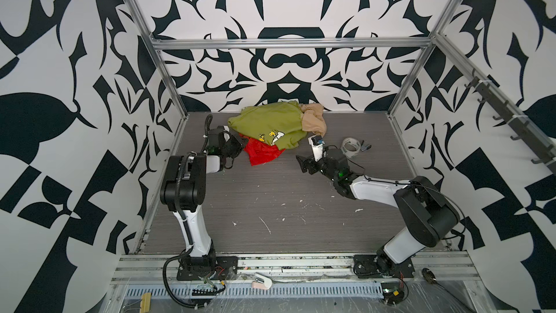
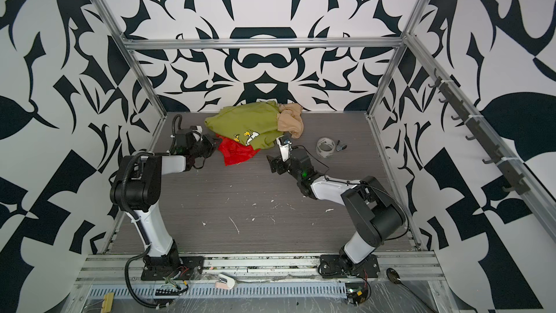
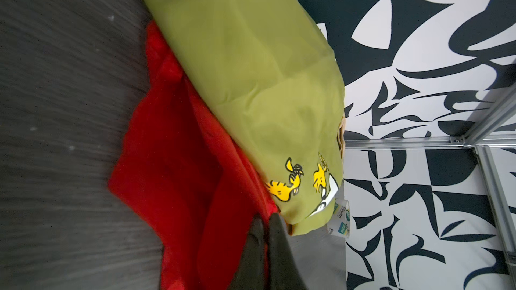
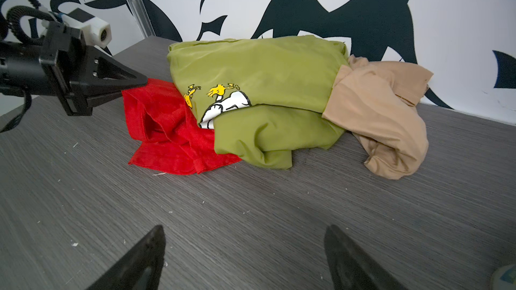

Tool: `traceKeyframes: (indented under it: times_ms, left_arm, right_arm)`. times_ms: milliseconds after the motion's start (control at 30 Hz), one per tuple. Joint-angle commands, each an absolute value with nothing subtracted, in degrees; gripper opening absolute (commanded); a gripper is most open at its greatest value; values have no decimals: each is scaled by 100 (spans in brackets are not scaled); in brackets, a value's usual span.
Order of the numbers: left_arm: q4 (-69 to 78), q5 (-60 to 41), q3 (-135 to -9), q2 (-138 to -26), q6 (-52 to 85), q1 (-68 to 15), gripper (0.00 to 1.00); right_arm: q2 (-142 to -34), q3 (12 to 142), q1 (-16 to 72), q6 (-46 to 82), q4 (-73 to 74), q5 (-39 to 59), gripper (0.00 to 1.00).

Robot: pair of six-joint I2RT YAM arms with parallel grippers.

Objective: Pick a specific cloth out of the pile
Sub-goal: 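Lower the left gripper onto the red cloth edge and close it, then lift the red cloth upward with the left gripper, pulling it from the pile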

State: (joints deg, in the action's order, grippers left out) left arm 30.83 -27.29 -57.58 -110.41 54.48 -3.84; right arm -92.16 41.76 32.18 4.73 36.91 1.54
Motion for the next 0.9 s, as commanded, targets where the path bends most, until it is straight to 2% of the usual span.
traceKeyframes:
  times_ms: [0, 867]
  left_arm:
    - [2997, -2832, -5928, -10718, 5511, -435, 0]
    - [2785, -3120, -6545, -10013, 5500, -512, 0]
  right_arm:
    - [-8921, 4287, 3269, 419, 3794, 65, 91]
    - [-8754, 4271, 3316, 332, 3683, -43, 91]
